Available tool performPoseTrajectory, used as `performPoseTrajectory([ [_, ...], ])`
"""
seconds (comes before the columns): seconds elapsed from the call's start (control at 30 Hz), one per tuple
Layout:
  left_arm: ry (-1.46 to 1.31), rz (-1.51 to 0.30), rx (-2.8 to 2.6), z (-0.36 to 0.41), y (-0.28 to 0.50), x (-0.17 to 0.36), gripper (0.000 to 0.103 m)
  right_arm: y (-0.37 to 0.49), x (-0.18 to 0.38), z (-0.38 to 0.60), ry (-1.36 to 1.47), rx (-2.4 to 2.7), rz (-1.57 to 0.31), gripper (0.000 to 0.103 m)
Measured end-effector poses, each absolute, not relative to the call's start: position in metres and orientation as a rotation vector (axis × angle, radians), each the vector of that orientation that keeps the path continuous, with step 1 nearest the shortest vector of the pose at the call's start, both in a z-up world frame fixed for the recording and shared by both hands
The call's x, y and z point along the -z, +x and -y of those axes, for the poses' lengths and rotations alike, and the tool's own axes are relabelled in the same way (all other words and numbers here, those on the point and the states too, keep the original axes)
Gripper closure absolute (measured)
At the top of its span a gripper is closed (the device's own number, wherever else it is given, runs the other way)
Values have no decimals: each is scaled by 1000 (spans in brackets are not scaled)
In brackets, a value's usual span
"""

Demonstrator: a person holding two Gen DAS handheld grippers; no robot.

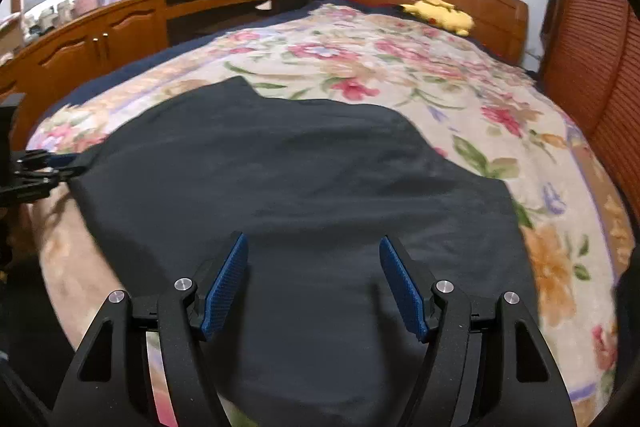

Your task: Fold large clothes

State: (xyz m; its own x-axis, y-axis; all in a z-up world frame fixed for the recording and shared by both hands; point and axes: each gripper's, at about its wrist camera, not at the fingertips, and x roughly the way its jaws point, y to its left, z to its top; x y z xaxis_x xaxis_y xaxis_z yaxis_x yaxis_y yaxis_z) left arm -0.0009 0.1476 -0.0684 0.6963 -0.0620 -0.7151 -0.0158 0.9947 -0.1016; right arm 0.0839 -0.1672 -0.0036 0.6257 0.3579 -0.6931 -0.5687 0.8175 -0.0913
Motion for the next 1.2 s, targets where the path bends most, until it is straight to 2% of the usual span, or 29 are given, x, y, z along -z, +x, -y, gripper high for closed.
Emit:
performPoseTrajectory([
  [0.23,-104,-801,22,-148,-1,73,65,73,16,141,-333,-589,-717,33],
  [0.43,-119,-794,28,-150,-1,74,65,72,54,135,-389,-560,-764,33],
  [0.93,-123,-795,0,-142,10,81,66,69,63,145,-319,-558,-707,31],
  [0.97,-120,-794,10,-142,11,81,69,69,63,145,-315,-559,-705,31],
  [1.0,-122,-794,26,-142,11,81,80,69,63,146,-312,-561,-705,31],
  [1.03,-136,-796,54,-142,11,81,85,69,63,146,-307,-564,-706,31],
  [1.2,-137,-750,93,-135,8,57,93,70,63,147,-302,-567,-708,31],
])
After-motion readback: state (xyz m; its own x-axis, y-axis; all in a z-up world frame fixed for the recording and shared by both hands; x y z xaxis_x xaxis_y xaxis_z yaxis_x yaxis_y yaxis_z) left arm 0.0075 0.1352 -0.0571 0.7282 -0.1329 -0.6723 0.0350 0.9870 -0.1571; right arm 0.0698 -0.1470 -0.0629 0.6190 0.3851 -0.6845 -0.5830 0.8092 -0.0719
